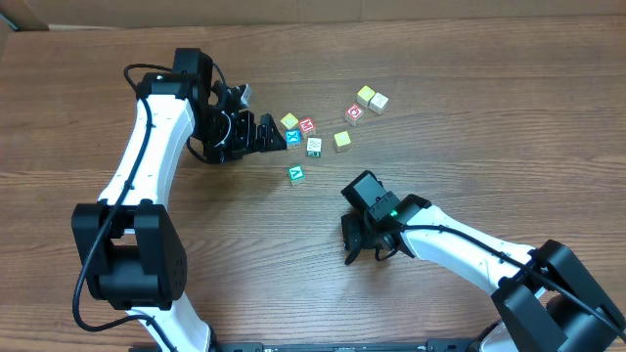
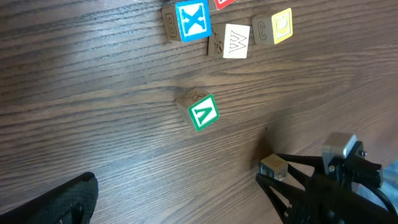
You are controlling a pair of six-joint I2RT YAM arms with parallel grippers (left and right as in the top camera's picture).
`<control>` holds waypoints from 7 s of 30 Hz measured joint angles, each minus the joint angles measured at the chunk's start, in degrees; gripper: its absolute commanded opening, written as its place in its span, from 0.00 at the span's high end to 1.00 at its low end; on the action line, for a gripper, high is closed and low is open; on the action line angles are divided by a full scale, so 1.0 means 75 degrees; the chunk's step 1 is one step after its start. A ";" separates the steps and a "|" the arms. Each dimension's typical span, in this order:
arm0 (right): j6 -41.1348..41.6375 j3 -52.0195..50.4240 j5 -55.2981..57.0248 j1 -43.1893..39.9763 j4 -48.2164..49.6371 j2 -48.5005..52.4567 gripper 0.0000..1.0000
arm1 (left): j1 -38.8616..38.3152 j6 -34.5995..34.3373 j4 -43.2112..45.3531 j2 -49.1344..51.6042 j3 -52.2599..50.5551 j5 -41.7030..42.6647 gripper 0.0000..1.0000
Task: Flip 3 blocks
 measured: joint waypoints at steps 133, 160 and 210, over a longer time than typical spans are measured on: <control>-0.0845 0.4211 -0.0052 -0.2970 -0.4736 -0.0067 0.00 | -0.5791 -0.5840 0.3124 -0.1291 -0.4220 -0.3031 0.82; -0.0845 0.4211 -0.0082 -0.2973 -0.4838 -0.0067 0.00 | -0.5791 -0.6216 0.3768 -0.1291 -0.4672 -0.3057 0.79; -0.0892 0.4211 -0.0242 -0.2970 -0.4826 -0.0067 0.00 | -0.3739 -0.4674 0.4197 -0.2891 -0.4610 -0.3896 0.30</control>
